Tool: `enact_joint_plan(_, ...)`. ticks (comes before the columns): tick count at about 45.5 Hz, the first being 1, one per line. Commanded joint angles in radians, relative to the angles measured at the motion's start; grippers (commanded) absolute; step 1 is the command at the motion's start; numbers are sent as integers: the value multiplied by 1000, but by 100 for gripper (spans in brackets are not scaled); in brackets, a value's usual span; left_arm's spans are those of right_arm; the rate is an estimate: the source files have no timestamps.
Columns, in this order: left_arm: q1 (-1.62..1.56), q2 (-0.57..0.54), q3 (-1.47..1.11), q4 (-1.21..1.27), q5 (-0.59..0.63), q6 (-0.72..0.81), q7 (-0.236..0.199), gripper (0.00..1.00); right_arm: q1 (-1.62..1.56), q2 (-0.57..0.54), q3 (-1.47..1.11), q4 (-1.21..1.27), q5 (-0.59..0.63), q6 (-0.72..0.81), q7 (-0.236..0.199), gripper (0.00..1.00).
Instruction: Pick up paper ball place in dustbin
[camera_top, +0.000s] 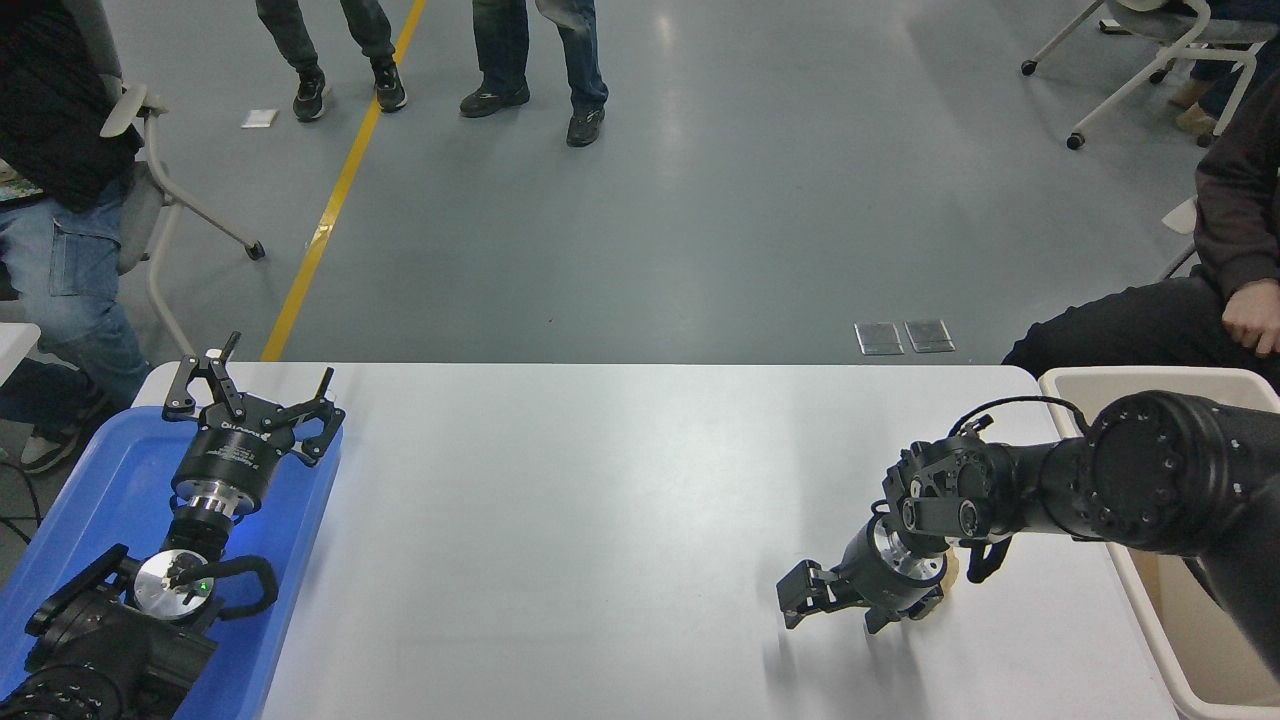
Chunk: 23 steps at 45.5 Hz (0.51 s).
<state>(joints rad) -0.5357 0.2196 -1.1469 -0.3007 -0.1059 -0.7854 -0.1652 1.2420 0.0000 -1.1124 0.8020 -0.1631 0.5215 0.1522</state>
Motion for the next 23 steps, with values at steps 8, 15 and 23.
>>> enact_joint_plan(8,0,0,0,0,0,0,0,99,10,0,-6,-1,3,0,1,99)
enact_joint_plan(15,0,0,1,0,0,0,0,99,128,0,-1,66,17,14,3,99)
enact_joint_plan(23,0,0,1,0,0,0,0,99,391,-2,5,249,17,78,4,99)
